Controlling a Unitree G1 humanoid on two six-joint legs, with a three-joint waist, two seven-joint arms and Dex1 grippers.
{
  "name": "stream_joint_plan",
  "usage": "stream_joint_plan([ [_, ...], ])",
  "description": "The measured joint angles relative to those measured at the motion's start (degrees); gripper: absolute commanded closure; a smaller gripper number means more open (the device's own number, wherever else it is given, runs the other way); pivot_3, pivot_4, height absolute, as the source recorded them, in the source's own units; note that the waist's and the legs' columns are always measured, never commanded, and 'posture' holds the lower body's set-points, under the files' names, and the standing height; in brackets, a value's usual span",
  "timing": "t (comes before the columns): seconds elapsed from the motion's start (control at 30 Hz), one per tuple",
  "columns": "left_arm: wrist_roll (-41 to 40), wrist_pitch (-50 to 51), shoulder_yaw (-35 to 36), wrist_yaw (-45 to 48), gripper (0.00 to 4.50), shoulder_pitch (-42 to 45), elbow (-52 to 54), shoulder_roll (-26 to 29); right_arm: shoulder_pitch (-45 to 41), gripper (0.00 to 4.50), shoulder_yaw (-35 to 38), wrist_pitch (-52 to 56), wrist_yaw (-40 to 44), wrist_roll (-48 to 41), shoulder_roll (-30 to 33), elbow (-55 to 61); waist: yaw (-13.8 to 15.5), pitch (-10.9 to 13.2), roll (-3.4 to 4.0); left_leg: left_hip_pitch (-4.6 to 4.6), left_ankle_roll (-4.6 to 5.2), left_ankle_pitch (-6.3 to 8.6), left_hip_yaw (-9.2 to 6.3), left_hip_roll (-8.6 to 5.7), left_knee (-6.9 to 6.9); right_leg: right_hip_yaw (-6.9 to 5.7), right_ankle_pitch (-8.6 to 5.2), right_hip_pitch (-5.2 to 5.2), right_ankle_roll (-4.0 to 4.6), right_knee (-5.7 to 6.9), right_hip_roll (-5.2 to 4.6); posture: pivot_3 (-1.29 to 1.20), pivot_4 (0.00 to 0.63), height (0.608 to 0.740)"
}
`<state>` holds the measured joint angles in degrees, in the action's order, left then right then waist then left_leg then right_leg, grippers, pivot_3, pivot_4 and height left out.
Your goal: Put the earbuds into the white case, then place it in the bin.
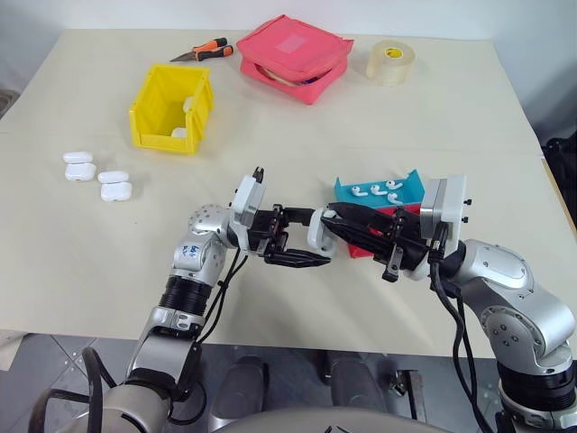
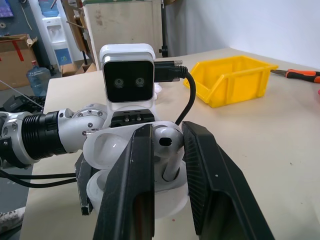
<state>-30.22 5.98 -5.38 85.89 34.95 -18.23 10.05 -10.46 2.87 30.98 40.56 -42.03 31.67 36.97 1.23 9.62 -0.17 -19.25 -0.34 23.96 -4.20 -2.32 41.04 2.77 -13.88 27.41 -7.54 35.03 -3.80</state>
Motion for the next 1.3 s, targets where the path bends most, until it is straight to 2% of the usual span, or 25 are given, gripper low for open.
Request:
stream_joint_plan([
  [0.67, 1.09, -2.33, -0.19, -0.05, 1.7, 0.04, -2.45, -1.25, 1.85, 4.04, -1.12, -1.02, 0.35, 2.69, 8.15, 1.98, 0.1, 0.0, -0.01, 0.0, 0.0, 0.0, 0.01, 0.0, 0.0, 0.0, 0.0, -0.01, 0.0, -0.02, 0.01, 0.0, 0.15, 0.74],
  [0.73, 1.15, -2.45, -0.2, -0.05, 1.7, 0.04, -2.46, -1.26, 1.76, 3.32, -1.18, -1.01, 0.33, 2.69, 8.36, 2.0, 0.11, 0.0, -0.01, 0.0, 0.01, 0.0, 0.01, -0.01, 0.01, 0.0, 0.0, -0.02, 0.0, -0.02, 0.01, 0.0, 0.15, 0.74],
  [0.9, 1.23, -3.81, 1.32, -0.05, 1.7, 0.06, -2.82, -0.12, -0.47, 1.86, -1.09, 0.97, 0.24, 2.77, 10.68, 0.66, 0.1, 0.0, -0.01, 0.0, 0.01, 0.0, 0.01, 0.0, 0.0, 0.01, 0.0, 0.0, 0.0, -0.06, 0.02, 0.0, 0.15, 0.74],
  [1.17, 1.23, -4.79, 2.5, -0.09, 1.7, 1.82, -3.17, -0.47, -6.04, 1.86, 0.31, 5.89, -0.13, 1.36, 12.77, 1.23, 0.2, 0.01, -0.01, -0.01, 0.04, 0.02, 0.0, 0.0, 0.0, -0.01, 0.0, -0.03, -0.01, -0.07, -0.04, 0.0, 0.15, 0.74],
  [1.3, 1.33, -4.82, 2.52, -0.79, 1.7, 2.51, -4.1, -0.83, -5.23, 1.86, 2.87, 8.47, -0.22, -0.28, 14.97, 2.43, 0.28, 0.01, -0.01, -0.02, 0.05, 0.02, 0.0, -0.01, 0.01, -0.01, 0.01, -0.03, -0.01, -0.07, -0.04, 0.0, 0.15, 0.74],
])
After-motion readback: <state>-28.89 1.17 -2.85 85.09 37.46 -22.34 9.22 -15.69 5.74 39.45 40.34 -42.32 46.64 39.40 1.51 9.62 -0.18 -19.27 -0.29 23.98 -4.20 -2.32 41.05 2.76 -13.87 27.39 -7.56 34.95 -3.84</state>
